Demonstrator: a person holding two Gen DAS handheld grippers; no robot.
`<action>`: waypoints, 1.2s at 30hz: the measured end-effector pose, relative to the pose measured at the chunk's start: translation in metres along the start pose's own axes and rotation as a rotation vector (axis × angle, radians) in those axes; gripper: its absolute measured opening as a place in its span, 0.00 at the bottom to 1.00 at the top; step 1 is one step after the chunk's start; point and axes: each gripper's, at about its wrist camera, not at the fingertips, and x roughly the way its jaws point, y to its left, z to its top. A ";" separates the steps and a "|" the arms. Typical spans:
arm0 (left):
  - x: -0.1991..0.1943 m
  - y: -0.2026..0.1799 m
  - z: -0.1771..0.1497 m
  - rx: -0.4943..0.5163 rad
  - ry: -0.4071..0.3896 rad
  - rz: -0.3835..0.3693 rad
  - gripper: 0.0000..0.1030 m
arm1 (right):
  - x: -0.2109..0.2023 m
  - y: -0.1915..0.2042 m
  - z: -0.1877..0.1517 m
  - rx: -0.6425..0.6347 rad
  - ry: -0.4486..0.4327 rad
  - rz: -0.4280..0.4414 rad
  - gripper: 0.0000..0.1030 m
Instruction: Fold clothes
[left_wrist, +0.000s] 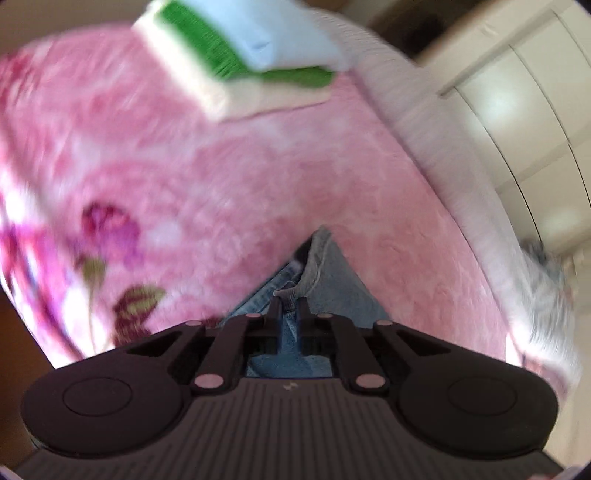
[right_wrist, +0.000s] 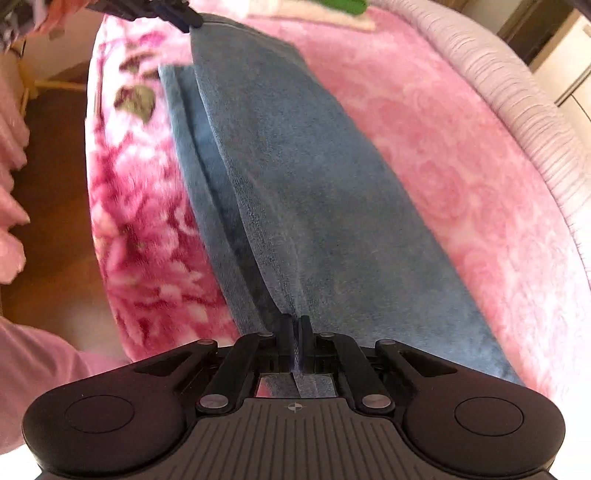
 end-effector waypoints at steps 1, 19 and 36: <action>0.001 0.002 -0.003 0.026 0.005 0.018 0.04 | -0.003 0.001 -0.001 -0.003 -0.006 0.009 0.00; 0.013 -0.060 -0.037 0.460 -0.031 0.416 0.12 | -0.013 -0.018 -0.033 0.208 -0.109 0.006 0.22; 0.105 -0.287 -0.171 0.778 0.290 -0.107 0.14 | -0.098 -0.186 -0.303 1.120 0.086 -0.304 0.31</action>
